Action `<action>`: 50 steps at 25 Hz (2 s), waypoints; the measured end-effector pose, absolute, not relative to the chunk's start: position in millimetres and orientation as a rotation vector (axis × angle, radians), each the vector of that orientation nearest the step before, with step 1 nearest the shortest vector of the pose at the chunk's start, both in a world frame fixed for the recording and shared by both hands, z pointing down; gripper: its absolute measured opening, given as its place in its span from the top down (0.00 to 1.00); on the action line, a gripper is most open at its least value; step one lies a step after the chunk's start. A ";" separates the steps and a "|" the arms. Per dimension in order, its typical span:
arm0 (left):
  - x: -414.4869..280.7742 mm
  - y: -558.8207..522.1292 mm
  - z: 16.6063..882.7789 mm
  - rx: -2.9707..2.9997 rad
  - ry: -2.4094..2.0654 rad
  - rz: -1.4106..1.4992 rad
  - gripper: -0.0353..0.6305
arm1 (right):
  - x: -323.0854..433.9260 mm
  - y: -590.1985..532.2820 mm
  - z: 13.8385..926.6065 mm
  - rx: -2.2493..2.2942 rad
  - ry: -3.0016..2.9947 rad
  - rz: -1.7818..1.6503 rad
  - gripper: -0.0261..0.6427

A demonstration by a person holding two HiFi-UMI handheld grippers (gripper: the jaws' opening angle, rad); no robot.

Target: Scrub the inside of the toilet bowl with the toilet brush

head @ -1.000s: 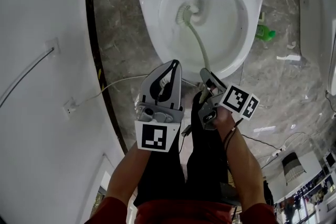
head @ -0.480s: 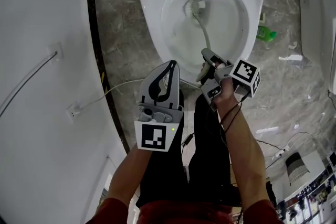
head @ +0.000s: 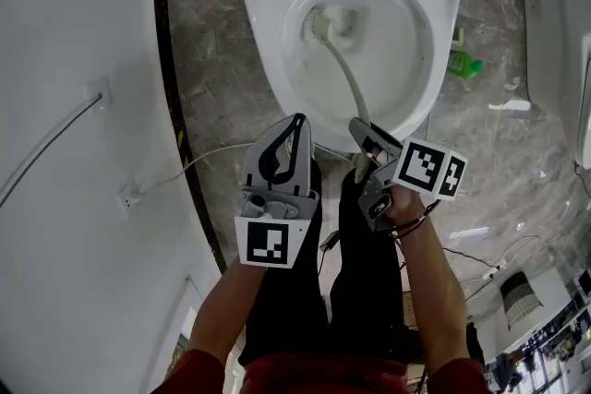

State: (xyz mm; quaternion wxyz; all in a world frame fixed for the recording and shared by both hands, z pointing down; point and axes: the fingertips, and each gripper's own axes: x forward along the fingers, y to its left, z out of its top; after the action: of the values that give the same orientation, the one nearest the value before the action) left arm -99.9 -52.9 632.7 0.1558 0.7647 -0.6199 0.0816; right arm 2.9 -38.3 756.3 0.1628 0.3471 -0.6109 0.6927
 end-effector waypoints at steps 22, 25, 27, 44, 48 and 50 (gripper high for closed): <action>-101.5 -45.0 633.0 2.187 -1.775 0.238 0.94 | -4.3 -112.0 736.8 0.904 -1.982 0.724 0.79; -107.5 -47.4 627.9 2.186 -1.798 0.226 0.94 | -14.0 -109.5 713.8 0.881 -2.008 0.644 0.79; -110.9 -49.7 625.9 2.182 -1.816 0.218 0.94 | -15.1 -111.8 714.4 0.878 -2.003 0.666 0.79; -101.4 -48.1 624.7 2.205 -1.774 0.231 0.94 | 60.0 -153.7 759.1 1.352 -1.740 1.337 0.79; -94.9 -53.0 616.9 2.237 -1.754 0.241 0.94 | 86.5 -170.8 716.0 1.465 -1.814 1.343 0.79; -93.9 -56.2 611.4 2.242 -1.754 0.243 0.94 | 90.9 -172.0 704.6 1.465 -1.830 1.341 0.79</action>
State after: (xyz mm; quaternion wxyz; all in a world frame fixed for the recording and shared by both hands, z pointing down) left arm -93.9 -56.2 611.4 0.1416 0.7768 -0.6078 0.0841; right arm 90.9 -172.0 704.6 0.2187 0.5295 -0.6612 0.4844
